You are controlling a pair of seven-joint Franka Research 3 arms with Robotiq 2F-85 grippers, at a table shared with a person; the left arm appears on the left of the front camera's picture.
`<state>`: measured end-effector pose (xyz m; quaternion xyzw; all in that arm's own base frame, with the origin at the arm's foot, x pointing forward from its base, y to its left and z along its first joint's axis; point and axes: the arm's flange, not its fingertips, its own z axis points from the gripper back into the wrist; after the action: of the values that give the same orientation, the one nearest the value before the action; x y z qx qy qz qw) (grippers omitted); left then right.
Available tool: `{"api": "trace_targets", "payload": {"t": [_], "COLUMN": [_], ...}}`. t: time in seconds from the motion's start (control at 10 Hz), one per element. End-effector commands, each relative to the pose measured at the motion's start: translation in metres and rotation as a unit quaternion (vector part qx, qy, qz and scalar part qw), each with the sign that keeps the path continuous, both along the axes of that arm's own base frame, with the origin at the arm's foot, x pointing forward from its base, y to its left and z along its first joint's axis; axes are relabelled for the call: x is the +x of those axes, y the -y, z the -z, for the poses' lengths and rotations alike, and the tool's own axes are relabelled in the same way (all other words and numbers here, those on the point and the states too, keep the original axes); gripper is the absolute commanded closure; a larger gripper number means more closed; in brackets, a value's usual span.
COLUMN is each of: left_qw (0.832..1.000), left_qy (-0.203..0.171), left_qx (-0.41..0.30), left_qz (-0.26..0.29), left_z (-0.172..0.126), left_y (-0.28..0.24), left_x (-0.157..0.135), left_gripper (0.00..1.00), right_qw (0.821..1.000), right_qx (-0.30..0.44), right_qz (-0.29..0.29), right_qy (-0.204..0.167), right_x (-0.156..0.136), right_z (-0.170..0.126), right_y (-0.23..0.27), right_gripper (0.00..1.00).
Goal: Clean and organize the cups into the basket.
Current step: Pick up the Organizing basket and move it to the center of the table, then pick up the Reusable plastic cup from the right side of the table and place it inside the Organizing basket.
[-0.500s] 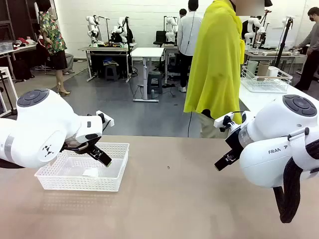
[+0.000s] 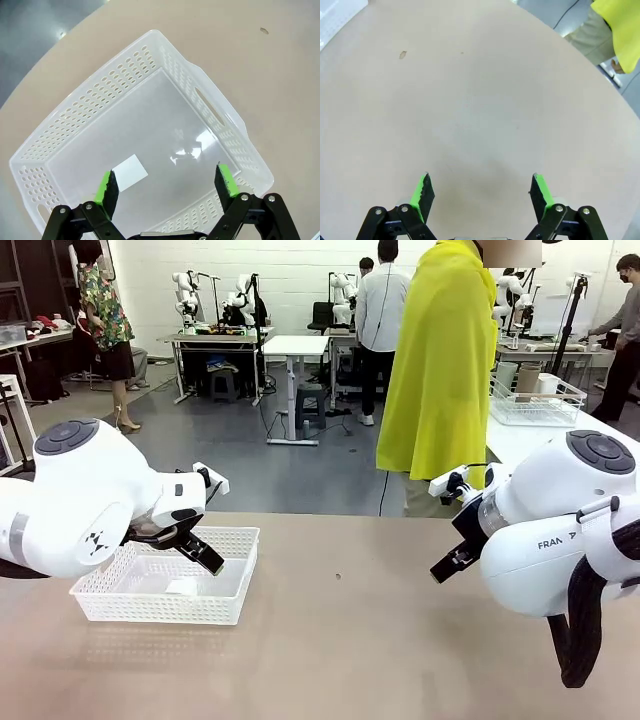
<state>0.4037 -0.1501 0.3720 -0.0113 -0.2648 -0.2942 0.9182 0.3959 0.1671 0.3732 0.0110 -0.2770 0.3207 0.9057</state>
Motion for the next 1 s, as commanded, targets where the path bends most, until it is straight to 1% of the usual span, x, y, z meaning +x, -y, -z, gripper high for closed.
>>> {"api": "trace_targets", "payload": {"t": [0.0,0.9], "left_qw": [1.0,1.0], "left_qy": [0.0,0.0], "left_qx": [0.0,0.0], "left_qz": [0.0,0.0], "left_z": [0.0,0.0], "left_y": [-0.0001,-0.0001], "left_x": [0.0,0.0], "left_gripper": [0.0,0.0], "right_qw": [1.0,1.0], "right_qx": [0.0,0.0], "right_qz": [0.0,0.0], "right_qy": [0.0,0.0], "right_x": [0.0,0.0], "right_z": [0.0,0.0], "right_y": [0.0,0.0], "right_gripper": [0.0,0.0]}}
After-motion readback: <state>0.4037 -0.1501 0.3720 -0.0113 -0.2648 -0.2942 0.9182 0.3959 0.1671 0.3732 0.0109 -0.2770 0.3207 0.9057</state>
